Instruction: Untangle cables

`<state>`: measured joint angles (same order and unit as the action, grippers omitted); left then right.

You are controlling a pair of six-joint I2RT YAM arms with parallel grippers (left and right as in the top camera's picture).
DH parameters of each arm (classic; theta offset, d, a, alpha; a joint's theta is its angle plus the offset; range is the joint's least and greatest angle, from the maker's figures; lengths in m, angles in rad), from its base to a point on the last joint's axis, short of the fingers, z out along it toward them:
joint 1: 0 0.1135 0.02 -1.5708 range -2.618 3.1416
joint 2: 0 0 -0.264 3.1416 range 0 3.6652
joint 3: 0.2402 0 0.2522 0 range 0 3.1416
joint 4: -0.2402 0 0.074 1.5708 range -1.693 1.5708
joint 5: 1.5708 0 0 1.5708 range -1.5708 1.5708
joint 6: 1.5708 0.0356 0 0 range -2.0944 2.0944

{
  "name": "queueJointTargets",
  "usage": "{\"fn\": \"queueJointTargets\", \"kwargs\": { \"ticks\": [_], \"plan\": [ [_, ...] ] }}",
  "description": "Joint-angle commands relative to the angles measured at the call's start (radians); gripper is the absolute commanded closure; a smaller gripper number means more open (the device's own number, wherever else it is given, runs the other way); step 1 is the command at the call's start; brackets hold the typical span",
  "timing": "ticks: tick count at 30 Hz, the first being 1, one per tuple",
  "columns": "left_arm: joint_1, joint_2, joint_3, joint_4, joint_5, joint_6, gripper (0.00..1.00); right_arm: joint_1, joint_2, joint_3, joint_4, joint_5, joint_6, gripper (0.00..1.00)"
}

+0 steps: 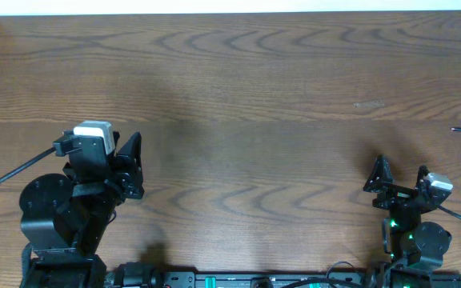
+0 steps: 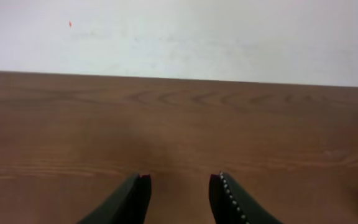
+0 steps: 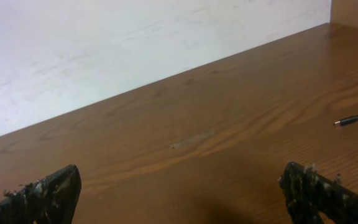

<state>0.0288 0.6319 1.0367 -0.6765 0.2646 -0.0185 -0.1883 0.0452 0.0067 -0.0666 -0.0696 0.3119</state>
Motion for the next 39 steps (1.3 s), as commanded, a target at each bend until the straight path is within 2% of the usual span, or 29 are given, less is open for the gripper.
{"fn": "queueJointTargets", "kwargs": {
  "ticks": [1,6,10,13,17,21,25,29,33,39],
  "plan": [
    [-0.002,-0.017,-0.012,-0.002,-0.005,-0.028,0.65,-0.001,0.003,0.000,-0.006,0.011,0.016,0.01],
    [-0.002,-0.122,-0.077,-0.005,-0.032,-0.081,0.64,-0.001,0.003,0.000,-0.006,0.011,0.016,0.01],
    [-0.002,-0.312,-0.148,-0.040,-0.138,-0.199,0.47,-0.001,0.003,0.000,-0.006,0.011,0.016,0.01],
    [-0.002,-0.429,-0.171,-0.089,-0.139,-0.233,0.30,-0.001,0.003,0.000,-0.006,0.011,0.016,0.01],
    [-0.001,-0.546,-0.177,-0.188,-0.139,-0.258,0.16,-0.001,0.003,0.000,-0.006,0.011,0.016,0.01],
    [-0.001,-0.576,-0.179,-0.308,-0.192,-0.285,0.11,-0.001,0.003,0.000,-0.006,0.011,0.016,0.01],
    [-0.001,-0.576,-0.235,-0.330,-0.199,-0.290,0.10,-0.001,0.003,0.000,-0.006,0.011,0.016,0.01],
    [-0.002,-0.576,-0.317,-0.284,-0.188,-0.269,0.09,-0.001,0.003,0.000,-0.006,0.011,0.016,0.01],
    [-0.002,-0.576,-0.414,-0.076,-0.063,-0.115,0.09,-0.001,0.003,0.000,-0.006,0.011,0.016,0.01],
    [-0.002,-0.576,-0.545,0.106,-0.029,-0.109,0.09,-0.001,0.003,0.000,-0.006,0.011,0.016,0.01]
  ]
}}
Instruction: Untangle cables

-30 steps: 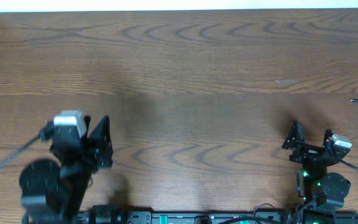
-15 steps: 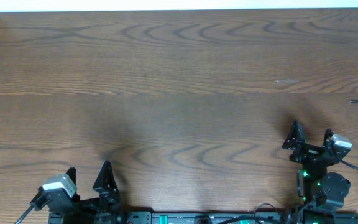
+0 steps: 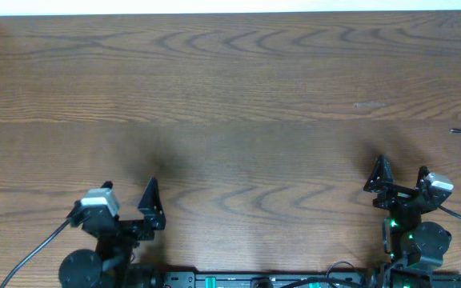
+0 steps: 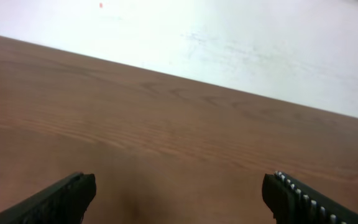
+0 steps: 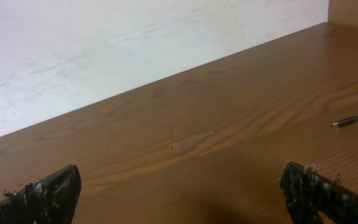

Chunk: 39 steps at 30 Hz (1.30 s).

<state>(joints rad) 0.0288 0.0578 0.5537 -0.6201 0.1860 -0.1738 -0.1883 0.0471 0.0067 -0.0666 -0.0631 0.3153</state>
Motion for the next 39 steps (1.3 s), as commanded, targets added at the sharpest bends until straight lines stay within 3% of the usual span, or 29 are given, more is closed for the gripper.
{"fn": "queueJointTargets", "kwargs": {
  "ticks": [1,8,17,26,39],
  "plan": [
    [-0.002,-0.002,-0.089,0.084,0.053,0.047,0.09,-0.001,0.001,0.000,-0.006,0.005,0.013,0.01],
    [-0.002,-0.002,-0.288,0.418,0.111,0.059,0.09,-0.001,0.001,0.000,-0.006,0.005,0.013,0.01],
    [-0.002,-0.005,-0.418,0.690,0.113,0.068,0.09,-0.001,0.001,0.000,-0.006,0.005,0.013,0.01],
    [-0.002,-0.056,-0.468,0.718,0.043,0.070,0.08,-0.001,0.001,0.000,-0.006,0.005,0.013,0.01],
    [-0.002,-0.056,-0.539,0.624,-0.141,0.076,0.08,-0.001,0.001,0.000,-0.006,0.005,0.013,0.01]
  ]
}}
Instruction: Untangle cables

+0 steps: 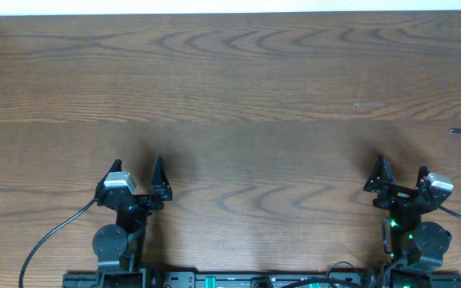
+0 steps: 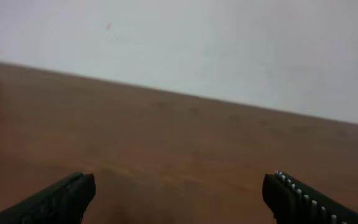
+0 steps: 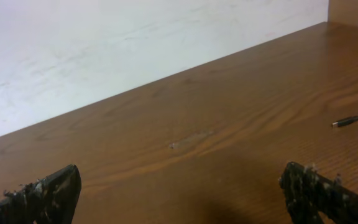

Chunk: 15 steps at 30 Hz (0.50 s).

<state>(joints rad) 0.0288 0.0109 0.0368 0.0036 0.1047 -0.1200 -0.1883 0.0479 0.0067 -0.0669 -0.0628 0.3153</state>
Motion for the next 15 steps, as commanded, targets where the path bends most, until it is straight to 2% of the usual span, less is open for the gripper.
{"fn": "queueJointTargets", "kwargs": {
  "ticks": [1,8,15],
  "plan": [
    [-0.002,-0.010,-0.031,0.001,-0.071,0.023,0.08,-0.001,0.000,0.000,-0.005,0.004,0.013,0.01],
    [-0.002,-0.010,-0.033,-0.081,-0.150,0.035,0.08,-0.001,0.000,0.000,-0.005,0.004,0.013,0.01],
    [-0.002,-0.010,-0.033,-0.074,-0.146,0.037,0.08,-0.001,0.000,0.000,-0.005,0.004,0.013,0.01]
  ]
}}
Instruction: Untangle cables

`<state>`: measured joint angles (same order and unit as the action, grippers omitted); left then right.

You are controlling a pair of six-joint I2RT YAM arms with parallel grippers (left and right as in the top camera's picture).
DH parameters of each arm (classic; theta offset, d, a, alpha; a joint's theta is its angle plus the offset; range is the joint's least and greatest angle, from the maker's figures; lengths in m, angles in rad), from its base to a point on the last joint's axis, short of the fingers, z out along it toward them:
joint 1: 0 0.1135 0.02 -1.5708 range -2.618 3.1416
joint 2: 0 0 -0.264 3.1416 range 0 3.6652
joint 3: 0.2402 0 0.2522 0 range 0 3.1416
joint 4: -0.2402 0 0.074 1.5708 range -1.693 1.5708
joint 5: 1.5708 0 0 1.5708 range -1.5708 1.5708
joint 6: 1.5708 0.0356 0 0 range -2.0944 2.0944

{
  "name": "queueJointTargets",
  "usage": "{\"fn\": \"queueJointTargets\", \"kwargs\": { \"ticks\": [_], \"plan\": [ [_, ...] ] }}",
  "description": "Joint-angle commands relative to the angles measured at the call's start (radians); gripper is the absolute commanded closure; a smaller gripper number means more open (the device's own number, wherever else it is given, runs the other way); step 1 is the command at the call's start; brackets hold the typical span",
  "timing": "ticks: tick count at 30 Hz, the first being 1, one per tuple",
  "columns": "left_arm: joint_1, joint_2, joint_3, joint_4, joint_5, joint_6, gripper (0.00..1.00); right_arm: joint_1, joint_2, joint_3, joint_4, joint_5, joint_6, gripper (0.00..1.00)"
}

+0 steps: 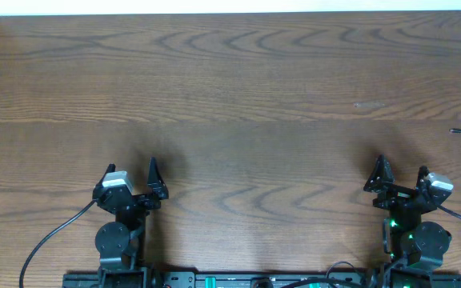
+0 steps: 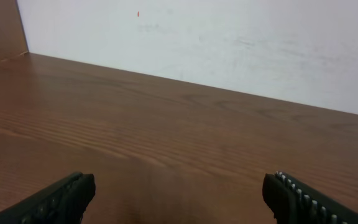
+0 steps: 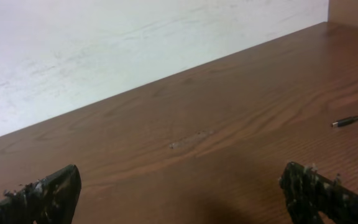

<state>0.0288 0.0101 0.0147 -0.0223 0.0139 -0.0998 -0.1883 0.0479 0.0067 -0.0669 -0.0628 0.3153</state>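
Of the cables, only one thin black cable end shows, lying on the wooden table at the far right edge; it also appears in the right wrist view as the cable end (image 3: 353, 119). My left gripper (image 1: 128, 178) sits low near the front left, open wide over bare wood (image 2: 180, 190). My right gripper (image 1: 400, 178) sits near the front right, also open wide with nothing between its fingers (image 3: 180, 180). The cable end lies beyond and to the right of the right gripper, apart from it.
The brown wooden table (image 1: 230, 88) ends at a white wall (image 3: 135, 37) at the back. Each arm's own black wire trails from its base, on the left (image 1: 54, 236) and on the right. A wooden side panel stands at the far left.
The left gripper has shifted slightly left and towards the front, and its view has turned to take in the far left corner. The right arm and the cable end have not moved.
At first the left arm stood raised at the left with its fingers close together. Then it was folded down near the front edge with its fingers wide apart, and it has stayed low there since. The right gripper stayed open and still throughout.
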Motion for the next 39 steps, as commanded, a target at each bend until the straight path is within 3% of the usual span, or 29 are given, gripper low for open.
{"fn": "queueJointTargets", "kwargs": {
  "ticks": [1,31,39],
  "plan": [
    [-0.002,-0.008,-0.011,-0.048,-0.056,0.017,0.08,-0.001,0.000,0.000,-0.005,0.004,0.013,0.01],
    [-0.002,-0.006,-0.011,-0.048,-0.056,0.017,0.08,0.002,-0.006,0.000,-0.005,0.004,0.013,0.01],
    [-0.002,-0.006,-0.011,-0.048,-0.056,0.017,0.08,0.172,-0.032,0.000,-0.005,0.004,0.013,0.01]
  ]
}}
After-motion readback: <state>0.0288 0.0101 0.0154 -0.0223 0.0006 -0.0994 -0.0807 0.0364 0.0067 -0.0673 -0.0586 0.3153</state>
